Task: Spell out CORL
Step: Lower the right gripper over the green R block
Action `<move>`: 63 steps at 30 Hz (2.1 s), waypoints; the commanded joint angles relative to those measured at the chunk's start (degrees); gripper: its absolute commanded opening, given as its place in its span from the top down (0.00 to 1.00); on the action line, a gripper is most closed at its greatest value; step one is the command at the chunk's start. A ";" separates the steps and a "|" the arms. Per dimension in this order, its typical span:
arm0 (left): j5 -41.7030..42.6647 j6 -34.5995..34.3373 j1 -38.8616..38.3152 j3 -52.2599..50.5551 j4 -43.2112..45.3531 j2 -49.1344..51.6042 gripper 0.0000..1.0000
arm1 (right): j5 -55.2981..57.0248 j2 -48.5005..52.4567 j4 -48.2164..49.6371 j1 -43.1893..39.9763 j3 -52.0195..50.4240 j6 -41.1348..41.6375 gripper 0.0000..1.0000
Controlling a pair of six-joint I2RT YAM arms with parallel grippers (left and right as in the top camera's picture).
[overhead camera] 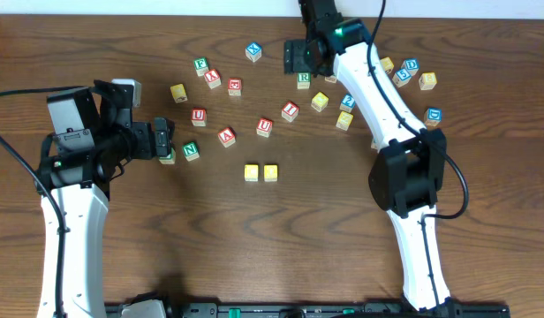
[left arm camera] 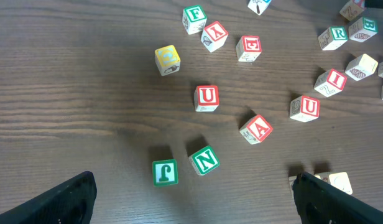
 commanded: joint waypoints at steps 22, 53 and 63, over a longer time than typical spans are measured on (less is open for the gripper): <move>-0.11 0.57 0.20 0.02 0.02 0.13 0.01 | 7.45 8.92 4.37 2.01 1.31 0.28 0.23; -0.11 0.57 0.20 0.02 0.02 0.13 0.01 | 10.97 9.33 4.55 1.90 1.29 1.73 0.49; -0.11 0.57 0.20 0.02 0.02 0.13 0.01 | 10.86 10.27 5.86 1.90 0.98 1.70 0.50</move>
